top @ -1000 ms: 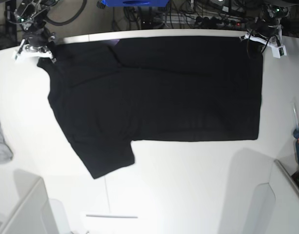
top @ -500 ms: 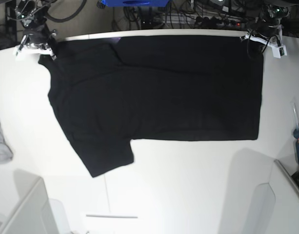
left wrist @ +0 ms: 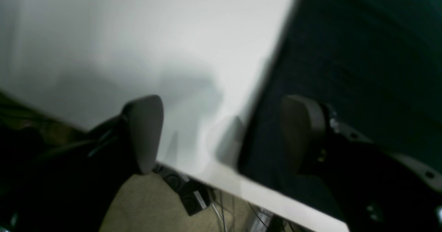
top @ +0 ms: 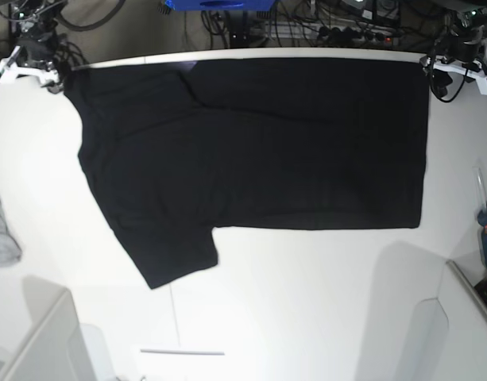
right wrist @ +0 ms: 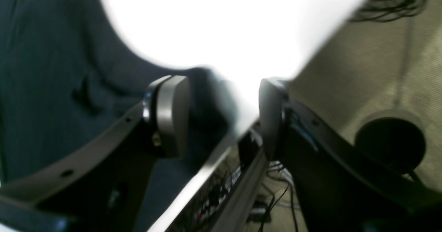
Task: Fold the T-shirt properly
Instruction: 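Lower the shirt shoulders onto the table and release both grippers, then reach both grippers down to the hem corners of the shirt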
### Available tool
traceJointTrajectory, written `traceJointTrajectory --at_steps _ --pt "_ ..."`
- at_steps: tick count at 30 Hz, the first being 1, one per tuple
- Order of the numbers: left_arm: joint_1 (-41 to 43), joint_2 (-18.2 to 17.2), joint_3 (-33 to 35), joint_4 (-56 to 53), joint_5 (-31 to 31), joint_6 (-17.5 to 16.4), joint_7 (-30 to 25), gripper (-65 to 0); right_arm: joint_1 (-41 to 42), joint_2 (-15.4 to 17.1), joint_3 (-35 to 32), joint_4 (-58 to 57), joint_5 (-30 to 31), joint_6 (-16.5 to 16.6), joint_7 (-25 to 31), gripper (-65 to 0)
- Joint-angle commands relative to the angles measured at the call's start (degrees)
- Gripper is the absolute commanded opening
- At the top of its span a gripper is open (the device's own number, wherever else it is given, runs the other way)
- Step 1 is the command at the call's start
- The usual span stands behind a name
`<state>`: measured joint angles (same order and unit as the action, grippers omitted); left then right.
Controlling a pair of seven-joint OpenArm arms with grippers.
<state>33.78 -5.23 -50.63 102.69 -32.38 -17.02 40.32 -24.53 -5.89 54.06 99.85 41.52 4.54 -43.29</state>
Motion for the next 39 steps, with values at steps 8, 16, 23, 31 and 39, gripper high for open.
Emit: traceJointTrajectory --at_steps 8,16,23,31,39 --pt "-2.44 -1.84 -1.72 1.44 -0.45 -0.52 -0.97 -24.0 5.94 6.81 -3.47 0.76 0.46 0.43 0.43 -35.0" --pt "-5.25 -3.25 -0.49 1.79 -0.19 -0.52 -0.89 -65.0 17.98 15.08 -20.52 -6.01 0.37 0.43 0.87 -35.0" --pt "-4.64 -5.89 3.64 1.61 -0.19 -0.43 -0.89 -65.0 32.93 19.47 -31.07 -20.16 -1.3 0.34 0.87 -35.1" --pt "-4.55 -5.89 3.47 1.79 -0.19 -0.43 -0.89 -65.0 47.26 19.56 -40.3 -39.24 -12.9 0.43 8.25 -25.2" --pt "-4.55 -5.89 3.38 1.7 -0.19 -0.43 -0.89 -65.0 57.72 20.35 -48.74 -59.02 -13.78 5.0 17.13 -21.0"
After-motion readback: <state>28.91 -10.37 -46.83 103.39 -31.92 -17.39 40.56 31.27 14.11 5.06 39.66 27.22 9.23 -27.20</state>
